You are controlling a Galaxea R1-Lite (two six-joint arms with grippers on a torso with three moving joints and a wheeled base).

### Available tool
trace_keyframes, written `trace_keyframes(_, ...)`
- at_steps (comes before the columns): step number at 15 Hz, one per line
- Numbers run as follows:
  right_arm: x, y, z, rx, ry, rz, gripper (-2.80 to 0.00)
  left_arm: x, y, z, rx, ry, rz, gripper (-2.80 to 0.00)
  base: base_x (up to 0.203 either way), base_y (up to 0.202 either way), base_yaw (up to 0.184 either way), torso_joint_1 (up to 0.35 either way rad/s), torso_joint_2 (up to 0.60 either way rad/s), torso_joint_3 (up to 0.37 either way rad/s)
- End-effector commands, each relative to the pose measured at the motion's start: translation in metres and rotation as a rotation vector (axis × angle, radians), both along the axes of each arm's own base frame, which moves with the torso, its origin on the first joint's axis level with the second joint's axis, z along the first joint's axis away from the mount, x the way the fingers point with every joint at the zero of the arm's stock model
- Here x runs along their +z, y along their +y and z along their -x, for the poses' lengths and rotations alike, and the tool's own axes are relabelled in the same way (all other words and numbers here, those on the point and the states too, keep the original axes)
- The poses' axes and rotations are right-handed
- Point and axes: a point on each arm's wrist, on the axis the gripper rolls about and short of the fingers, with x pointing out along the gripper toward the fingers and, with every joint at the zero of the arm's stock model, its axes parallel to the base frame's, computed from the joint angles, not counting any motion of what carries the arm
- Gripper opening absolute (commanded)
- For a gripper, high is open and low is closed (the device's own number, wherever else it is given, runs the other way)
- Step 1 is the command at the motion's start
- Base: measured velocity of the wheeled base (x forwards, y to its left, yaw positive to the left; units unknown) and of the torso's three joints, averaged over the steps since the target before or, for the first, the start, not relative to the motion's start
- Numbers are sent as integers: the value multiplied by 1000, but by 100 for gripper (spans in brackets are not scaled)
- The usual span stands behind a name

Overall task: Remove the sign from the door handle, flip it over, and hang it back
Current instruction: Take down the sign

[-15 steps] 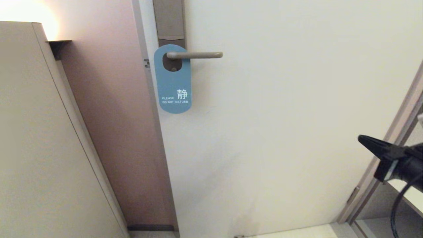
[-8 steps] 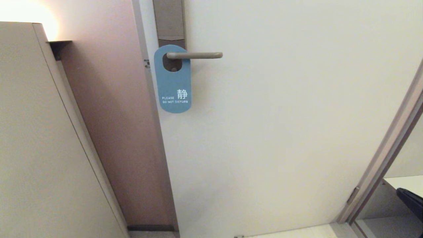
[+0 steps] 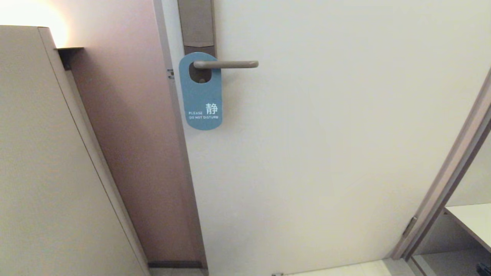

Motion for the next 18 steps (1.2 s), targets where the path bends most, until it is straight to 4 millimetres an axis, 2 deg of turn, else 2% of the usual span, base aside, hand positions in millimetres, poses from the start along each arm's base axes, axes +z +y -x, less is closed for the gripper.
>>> trace_keyframes(1, -4, 0, 12, -3, -47, 3, -280, 0, 0, 0, 0, -1, 0, -280, 0, 0, 0, 0, 0, 0)
trace_keyframes(6, -21, -1, 25, -56, 16, 10, -280, 0, 0, 0, 1, 0, 1, -280, 0, 0, 0, 0, 0, 0)
trace_keyframes(15, -24, -1, 43, -28, -213, -3, -280, 0, 0, 0, 1, -1, 1, -280, 0, 0, 0, 0, 0, 0)
trace_keyframes(18, -24, -1, 44, -28, -232, -7, -280, 0, 0, 0, 1, -1, 0, -280, 0, 0, 0, 0, 0, 0)
